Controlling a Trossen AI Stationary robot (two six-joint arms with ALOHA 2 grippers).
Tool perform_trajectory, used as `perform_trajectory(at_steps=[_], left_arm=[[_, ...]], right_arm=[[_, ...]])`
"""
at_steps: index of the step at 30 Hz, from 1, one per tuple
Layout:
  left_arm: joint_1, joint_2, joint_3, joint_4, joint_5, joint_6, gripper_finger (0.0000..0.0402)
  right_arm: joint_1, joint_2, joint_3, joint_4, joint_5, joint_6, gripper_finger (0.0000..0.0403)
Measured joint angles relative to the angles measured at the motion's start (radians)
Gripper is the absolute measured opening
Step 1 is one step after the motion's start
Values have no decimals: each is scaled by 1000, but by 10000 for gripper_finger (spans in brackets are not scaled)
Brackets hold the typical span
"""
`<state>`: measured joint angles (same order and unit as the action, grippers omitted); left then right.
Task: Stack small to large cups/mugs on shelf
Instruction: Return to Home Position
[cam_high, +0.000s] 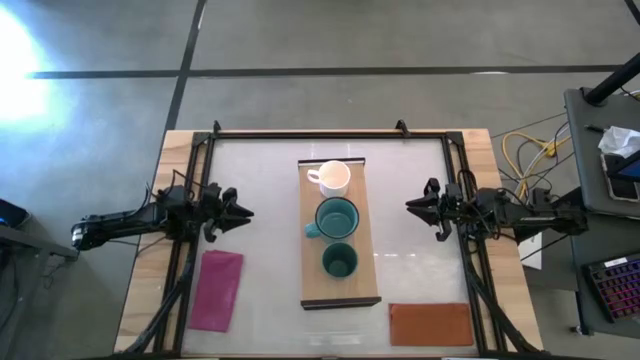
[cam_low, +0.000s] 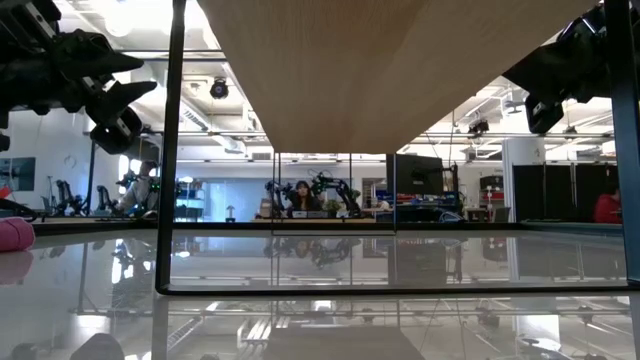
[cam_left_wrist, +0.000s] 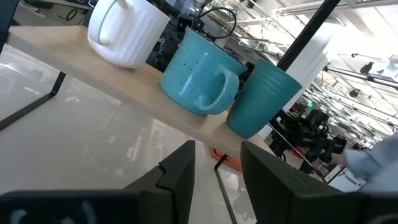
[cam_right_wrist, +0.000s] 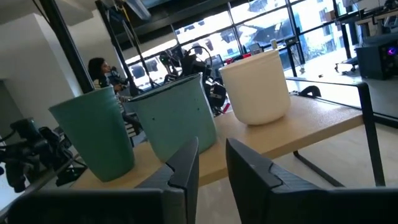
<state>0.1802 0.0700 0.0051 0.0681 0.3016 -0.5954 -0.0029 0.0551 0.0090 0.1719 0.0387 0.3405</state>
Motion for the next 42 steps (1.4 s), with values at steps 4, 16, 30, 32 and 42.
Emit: perform_trajectory(at_steps=[4,16,30,32,42], left_arm=[[0,1,0,0,0,0,115],[0,2,0,-1,0,0,115],[0,2,0,-1,0,0,115],[0,2,0,-1,0,0,115],[0,2,0,-2,0,0,115]], right_arm=[[0,0,0,0,0,0,77],[0,0,0,0,0,0,73],[0,0,0,0,0,0,80],[0,0,0,0,0,0,77],[0,0,0,0,0,0,76]])
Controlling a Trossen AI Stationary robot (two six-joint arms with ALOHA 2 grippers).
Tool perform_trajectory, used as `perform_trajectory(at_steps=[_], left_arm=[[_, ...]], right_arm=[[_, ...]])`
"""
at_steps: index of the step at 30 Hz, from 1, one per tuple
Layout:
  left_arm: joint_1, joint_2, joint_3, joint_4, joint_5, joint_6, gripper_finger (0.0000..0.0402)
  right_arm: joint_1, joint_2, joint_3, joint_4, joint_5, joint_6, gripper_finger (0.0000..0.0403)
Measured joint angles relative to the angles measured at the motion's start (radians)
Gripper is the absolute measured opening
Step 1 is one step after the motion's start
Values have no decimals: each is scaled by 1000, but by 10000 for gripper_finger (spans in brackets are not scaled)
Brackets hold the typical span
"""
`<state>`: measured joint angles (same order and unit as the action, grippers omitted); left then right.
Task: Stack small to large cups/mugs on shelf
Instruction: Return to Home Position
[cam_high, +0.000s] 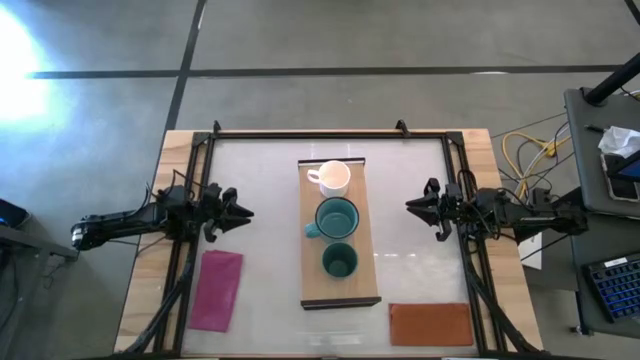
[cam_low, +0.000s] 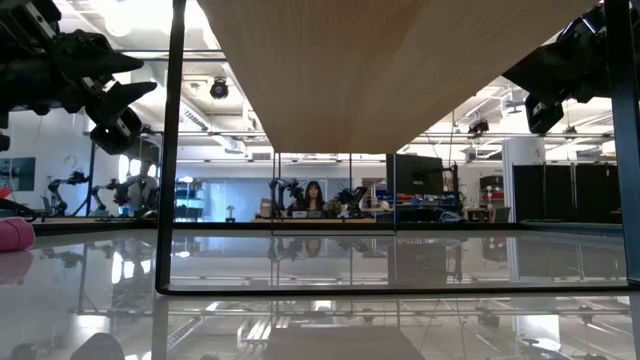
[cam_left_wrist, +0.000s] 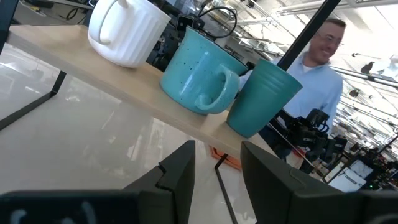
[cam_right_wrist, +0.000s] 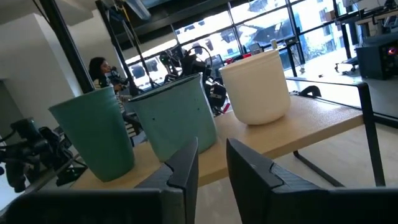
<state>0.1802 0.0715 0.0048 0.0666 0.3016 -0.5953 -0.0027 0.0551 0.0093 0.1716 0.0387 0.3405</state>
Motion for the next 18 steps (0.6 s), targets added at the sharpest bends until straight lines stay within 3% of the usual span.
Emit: perform_trajectory(at_steps=[18], left_arm=[[0,-1,0,0,0,0,115]], right_arm=[[0,0,0,0,0,0,78]])
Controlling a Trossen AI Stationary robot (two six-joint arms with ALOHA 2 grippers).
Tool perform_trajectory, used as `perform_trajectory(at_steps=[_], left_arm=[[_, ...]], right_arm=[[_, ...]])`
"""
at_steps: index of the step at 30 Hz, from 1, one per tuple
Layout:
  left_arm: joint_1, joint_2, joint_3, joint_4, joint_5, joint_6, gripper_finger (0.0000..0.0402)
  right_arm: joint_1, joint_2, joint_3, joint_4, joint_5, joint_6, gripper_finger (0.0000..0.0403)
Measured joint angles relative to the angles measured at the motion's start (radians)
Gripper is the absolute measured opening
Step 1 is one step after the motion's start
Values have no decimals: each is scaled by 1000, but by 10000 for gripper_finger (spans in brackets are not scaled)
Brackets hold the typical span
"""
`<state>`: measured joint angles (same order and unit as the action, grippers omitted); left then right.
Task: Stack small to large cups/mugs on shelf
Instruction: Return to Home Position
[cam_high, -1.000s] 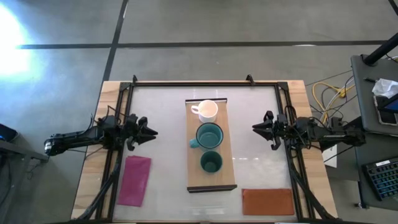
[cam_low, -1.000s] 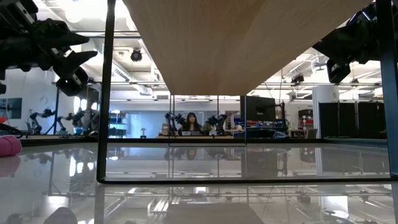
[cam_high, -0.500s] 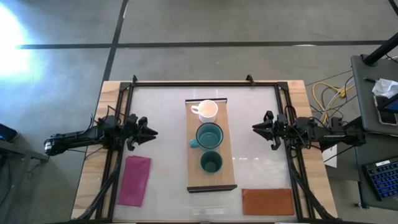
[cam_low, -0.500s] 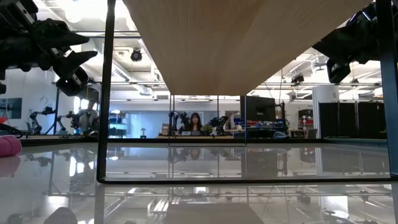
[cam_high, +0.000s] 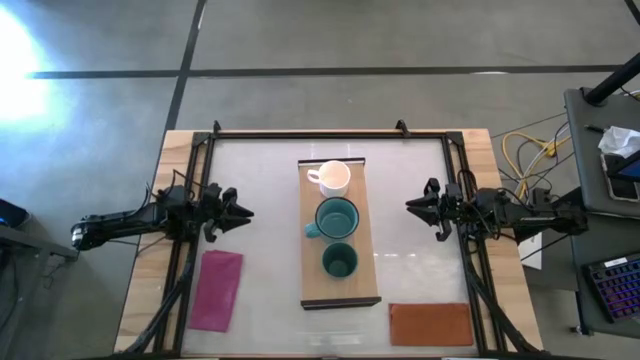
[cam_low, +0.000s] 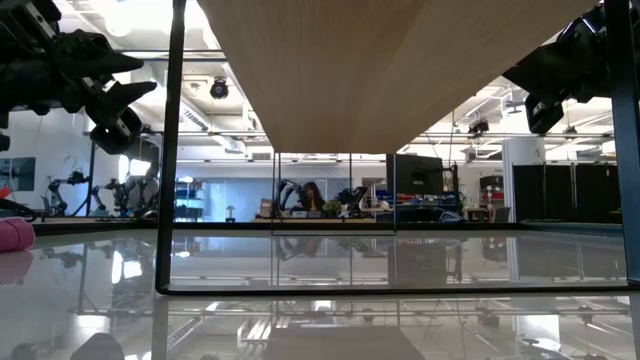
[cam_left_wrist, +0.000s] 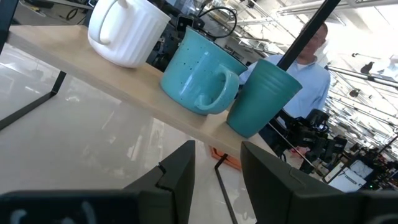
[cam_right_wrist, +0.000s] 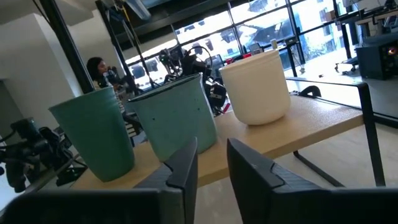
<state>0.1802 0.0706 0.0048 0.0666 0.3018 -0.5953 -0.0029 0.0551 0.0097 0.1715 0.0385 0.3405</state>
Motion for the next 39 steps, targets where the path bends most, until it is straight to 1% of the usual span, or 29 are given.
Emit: perform_trajectory(at_steps=[5,14,22,30,39], left_arm=[[0,1,0,0,0,0,115],[0,1,0,0,0,0,115],[0,1,0,0,0,0,115],[0,1,0,0,0,0,115],[0,1,0,0,0,0,115]], right_arm=[[0,0,0,0,0,0,81],[0,0,0,0,0,0,72],[0,0,0,0,0,0,80],[0,0,0,0,0,0,71],[0,0,0,0,0,0,70]])
